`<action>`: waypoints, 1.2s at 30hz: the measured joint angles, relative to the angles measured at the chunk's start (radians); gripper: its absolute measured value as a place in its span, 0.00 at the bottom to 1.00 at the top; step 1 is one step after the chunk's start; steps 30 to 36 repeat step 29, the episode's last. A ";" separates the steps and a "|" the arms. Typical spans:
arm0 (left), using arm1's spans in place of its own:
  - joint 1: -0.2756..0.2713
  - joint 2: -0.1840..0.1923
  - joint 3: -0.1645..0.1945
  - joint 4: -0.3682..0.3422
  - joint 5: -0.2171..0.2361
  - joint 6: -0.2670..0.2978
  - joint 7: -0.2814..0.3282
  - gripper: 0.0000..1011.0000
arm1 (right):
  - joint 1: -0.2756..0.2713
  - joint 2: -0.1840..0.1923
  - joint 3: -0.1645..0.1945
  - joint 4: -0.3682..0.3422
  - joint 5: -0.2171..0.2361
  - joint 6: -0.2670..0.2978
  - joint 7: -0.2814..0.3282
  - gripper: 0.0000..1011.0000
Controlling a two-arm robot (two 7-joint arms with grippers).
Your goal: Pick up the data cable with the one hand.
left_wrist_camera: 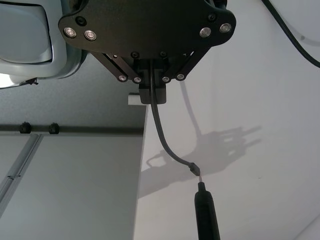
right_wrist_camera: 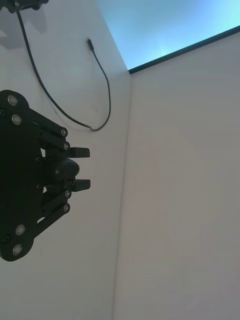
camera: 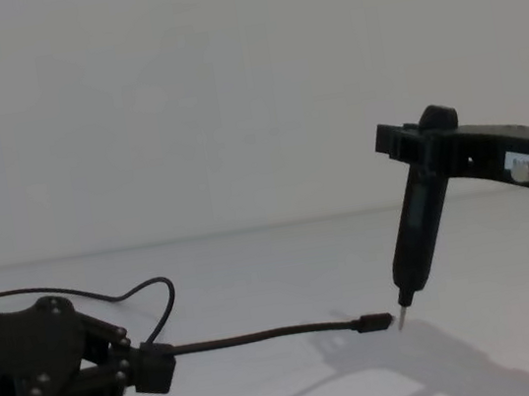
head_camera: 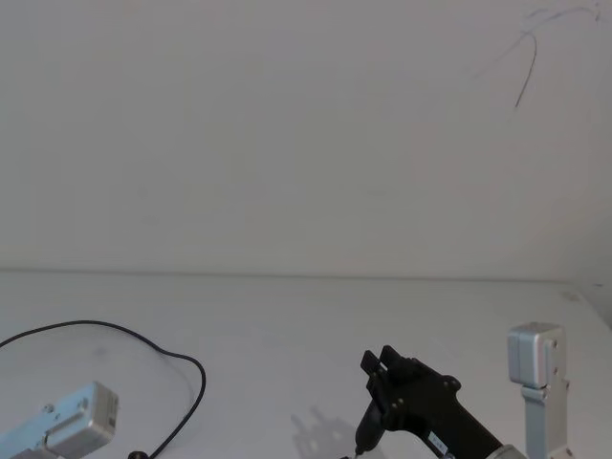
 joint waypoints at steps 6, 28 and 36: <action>0.000 0.000 0.000 0.000 0.000 0.000 0.000 0.05 | -0.005 0.002 0.000 -0.006 0.025 0.010 0.019 0.25; 0.000 0.000 0.000 0.000 0.000 0.000 0.000 0.05 | -0.013 -0.004 0.011 -0.028 0.105 0.001 0.053 0.25; 0.000 0.000 0.000 0.000 0.000 0.000 0.000 0.05 | -0.012 -0.005 0.012 -0.028 0.108 0.000 0.054 0.25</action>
